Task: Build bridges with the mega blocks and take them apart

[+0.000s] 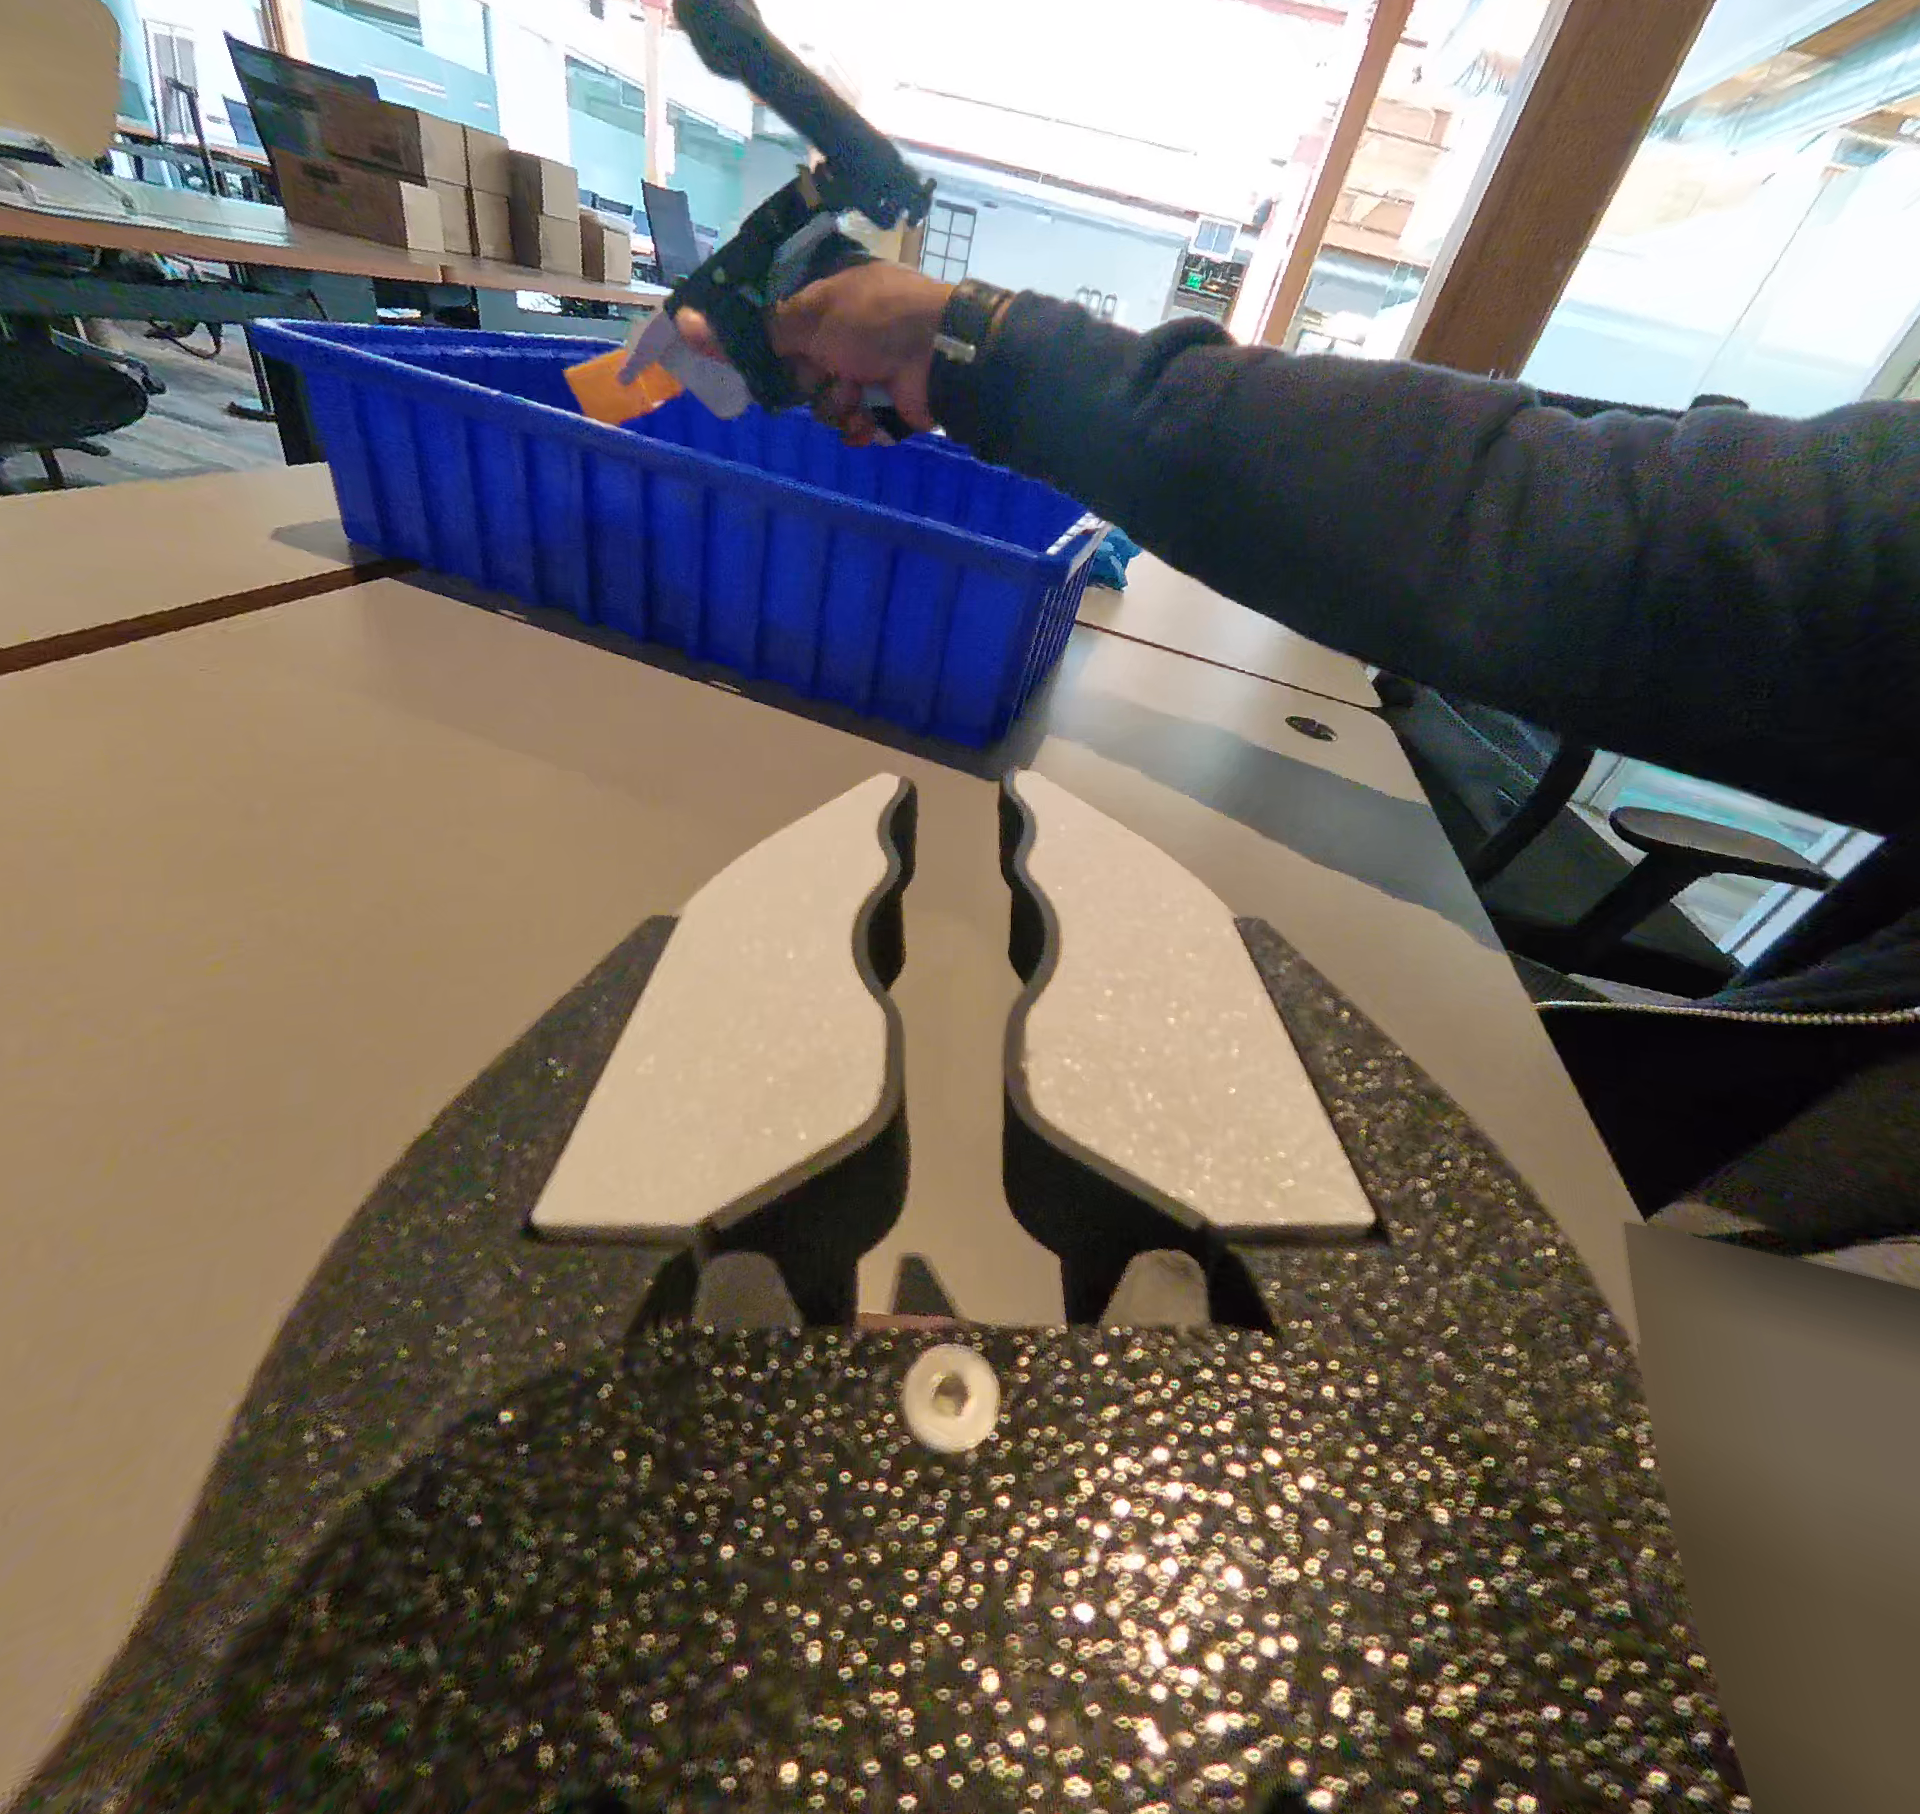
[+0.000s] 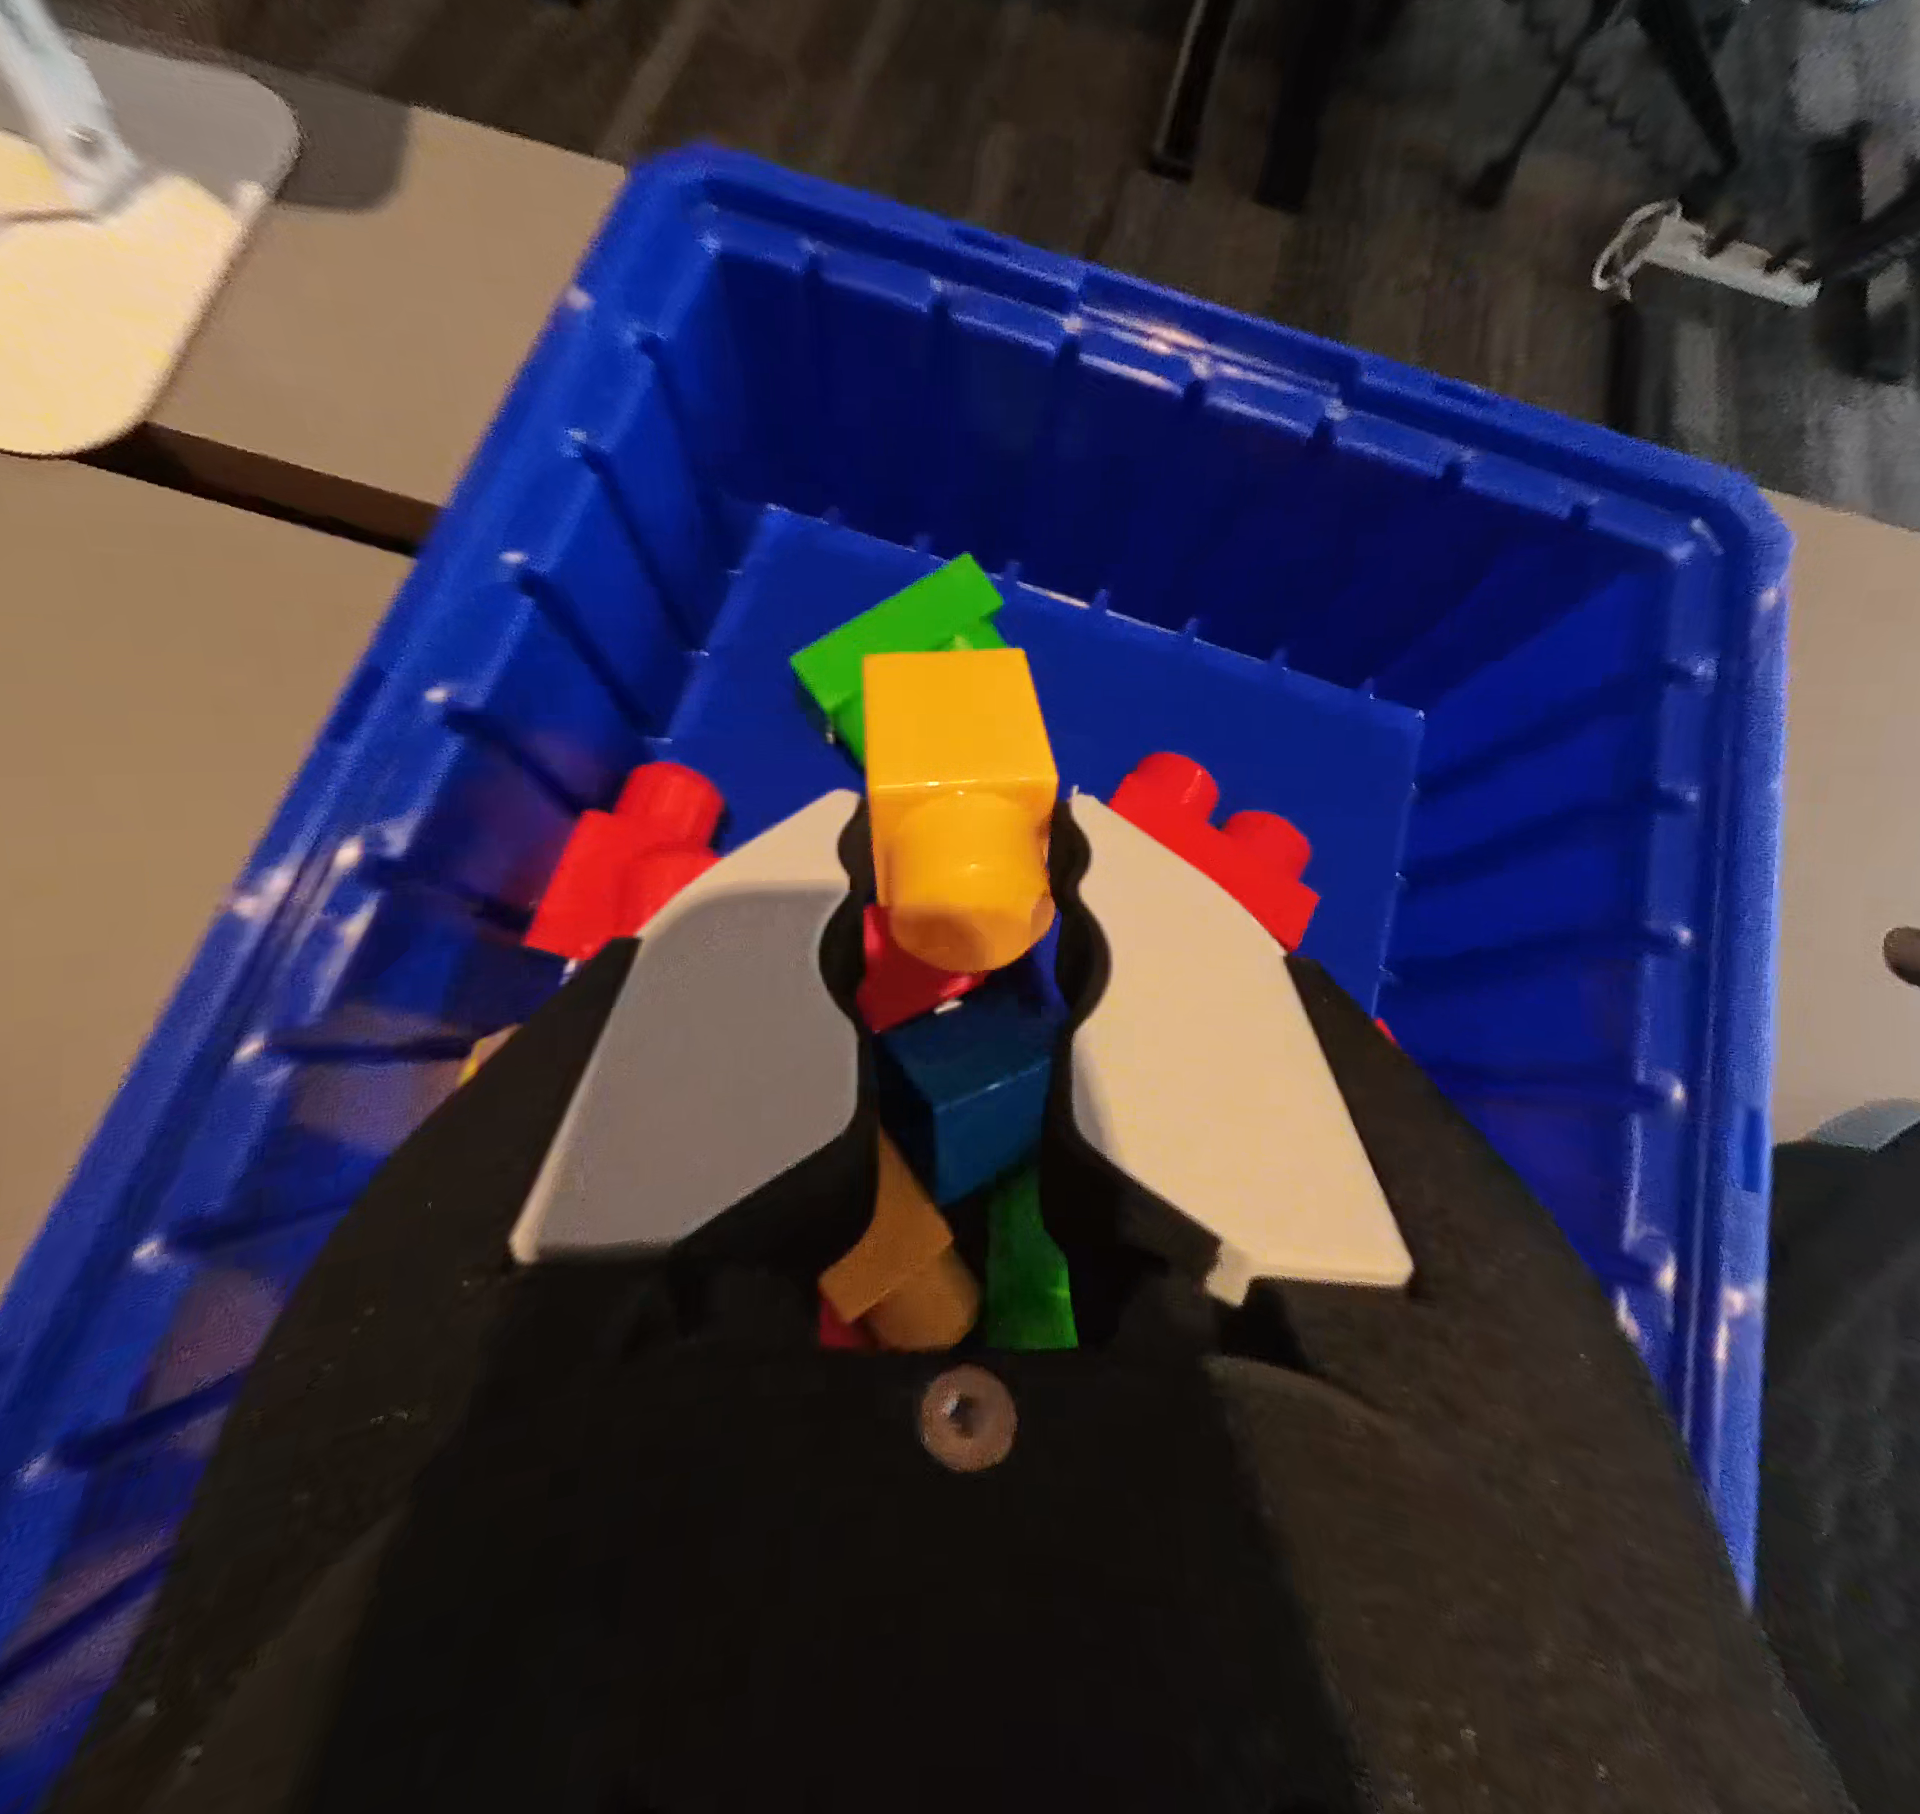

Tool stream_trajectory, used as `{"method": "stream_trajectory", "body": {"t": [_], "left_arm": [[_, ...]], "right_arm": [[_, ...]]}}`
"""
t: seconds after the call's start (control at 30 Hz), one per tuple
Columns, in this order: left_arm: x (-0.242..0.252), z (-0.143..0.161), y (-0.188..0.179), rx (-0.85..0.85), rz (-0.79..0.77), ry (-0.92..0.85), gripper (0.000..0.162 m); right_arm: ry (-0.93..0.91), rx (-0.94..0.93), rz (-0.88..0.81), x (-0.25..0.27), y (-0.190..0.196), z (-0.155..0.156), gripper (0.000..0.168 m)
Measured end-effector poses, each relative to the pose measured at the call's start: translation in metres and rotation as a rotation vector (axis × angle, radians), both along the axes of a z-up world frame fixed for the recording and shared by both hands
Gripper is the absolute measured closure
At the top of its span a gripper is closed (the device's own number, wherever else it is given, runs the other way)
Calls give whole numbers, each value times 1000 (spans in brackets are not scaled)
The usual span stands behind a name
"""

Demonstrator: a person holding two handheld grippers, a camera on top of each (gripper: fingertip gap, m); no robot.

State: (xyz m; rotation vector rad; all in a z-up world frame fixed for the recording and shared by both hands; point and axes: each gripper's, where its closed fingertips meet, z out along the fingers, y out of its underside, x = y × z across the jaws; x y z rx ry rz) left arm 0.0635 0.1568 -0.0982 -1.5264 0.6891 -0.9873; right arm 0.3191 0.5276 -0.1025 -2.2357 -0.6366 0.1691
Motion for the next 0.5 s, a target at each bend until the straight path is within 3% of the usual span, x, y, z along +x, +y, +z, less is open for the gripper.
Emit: {"method": "stream_trajectory", "body": {"t": [0.1, 0.27, 0.4, 0.5], "left_arm": [[-3, 3, 0, -6, 2, -21, 149], [-6, 10, -1, -2, 5, -38, 151], [-7, 15, -3, 14, 13, -42, 151], [-9, 18, -2, 30, 31, -33, 151]], "right_arm": [[-38, -53, -34, 5, 9, -24, 135], [8, -65, -69, 8, 11, -29, 105], [219, 65, -49, -11, 1, 27, 104], [325, 174, 85, -51, -38, 75, 107]]}}
